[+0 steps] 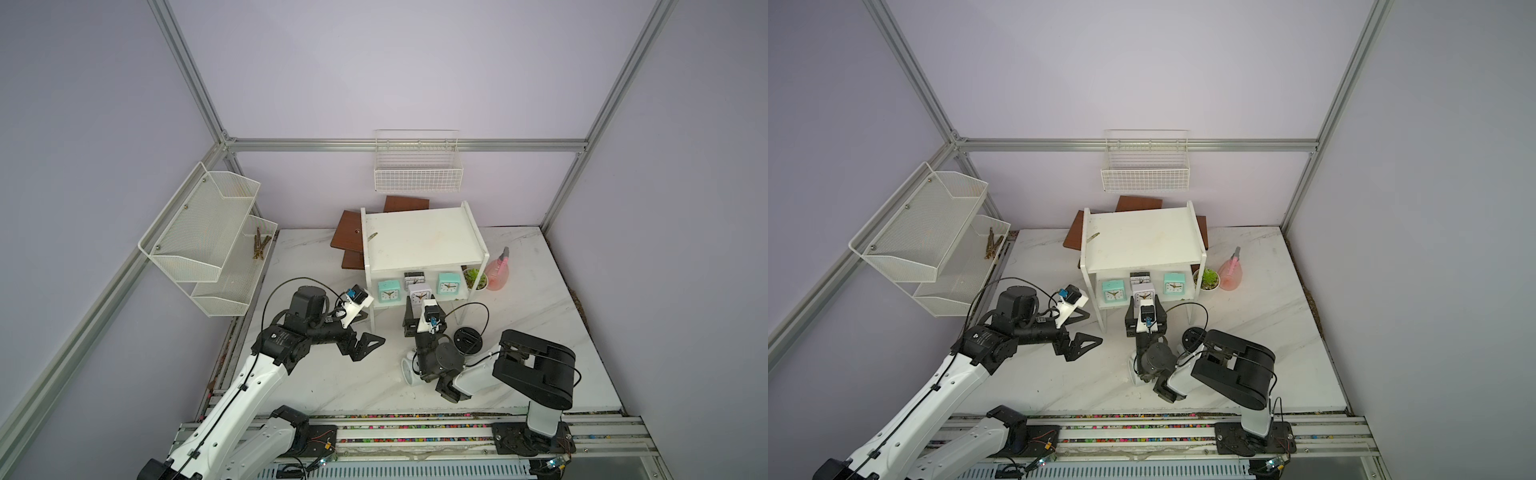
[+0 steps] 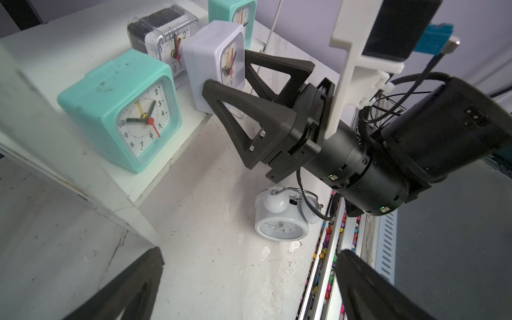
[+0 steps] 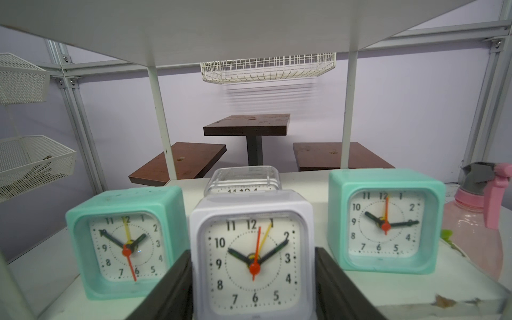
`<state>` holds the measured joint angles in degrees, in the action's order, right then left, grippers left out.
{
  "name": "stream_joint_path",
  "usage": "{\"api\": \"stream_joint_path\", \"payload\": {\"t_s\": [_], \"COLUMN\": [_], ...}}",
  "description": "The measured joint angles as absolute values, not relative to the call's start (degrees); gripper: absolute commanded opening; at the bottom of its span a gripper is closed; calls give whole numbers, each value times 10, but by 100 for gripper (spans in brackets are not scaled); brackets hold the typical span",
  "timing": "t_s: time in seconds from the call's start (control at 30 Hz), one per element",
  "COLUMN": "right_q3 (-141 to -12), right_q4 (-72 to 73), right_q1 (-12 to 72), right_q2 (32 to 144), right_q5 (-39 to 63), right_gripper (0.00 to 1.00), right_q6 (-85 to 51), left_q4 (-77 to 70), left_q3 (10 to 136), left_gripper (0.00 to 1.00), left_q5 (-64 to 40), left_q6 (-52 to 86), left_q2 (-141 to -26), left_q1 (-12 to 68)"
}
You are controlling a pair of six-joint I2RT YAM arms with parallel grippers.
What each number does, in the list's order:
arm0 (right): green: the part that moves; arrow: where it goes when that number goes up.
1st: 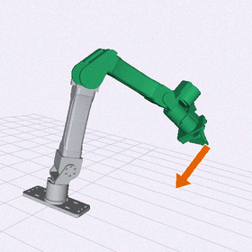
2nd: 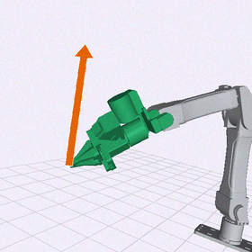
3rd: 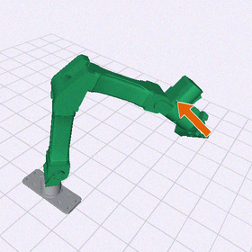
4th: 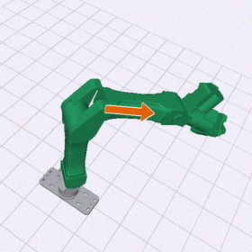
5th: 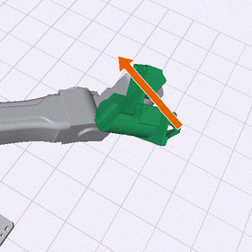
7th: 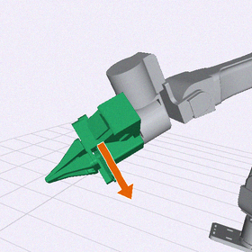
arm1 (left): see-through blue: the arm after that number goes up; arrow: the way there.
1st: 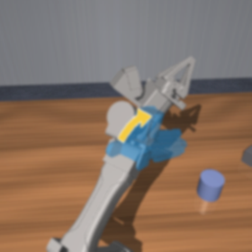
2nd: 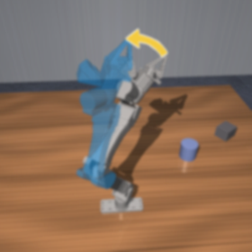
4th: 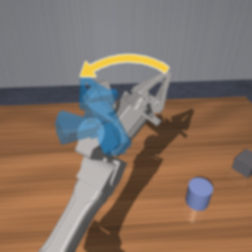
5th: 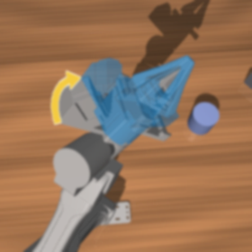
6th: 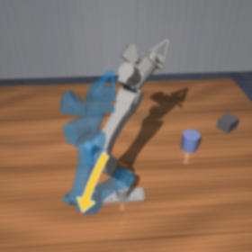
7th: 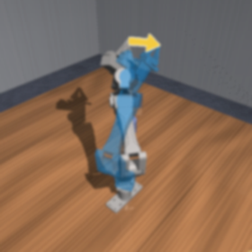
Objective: Place the alarm clocks on the shelf by style
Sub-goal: Place the alarm on the shelf.
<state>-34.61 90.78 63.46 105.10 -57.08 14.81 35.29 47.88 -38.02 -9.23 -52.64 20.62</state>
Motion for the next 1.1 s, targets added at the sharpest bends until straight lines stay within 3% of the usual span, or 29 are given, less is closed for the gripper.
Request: {"api": "stream_joint_path", "payload": {"t_s": [1.1], "right_q3": [-384], "right_q4": [908], "right_q1": [618], "right_q2": [1081], "right_q5": [-566], "right_gripper": [45], "right_q6": [160], "left_q4": [338], "left_q3": [479], "left_gripper": [100], "left_q5": [-383], "left_q6": [-108], "left_q2": [-529], "left_q1": [206]}}
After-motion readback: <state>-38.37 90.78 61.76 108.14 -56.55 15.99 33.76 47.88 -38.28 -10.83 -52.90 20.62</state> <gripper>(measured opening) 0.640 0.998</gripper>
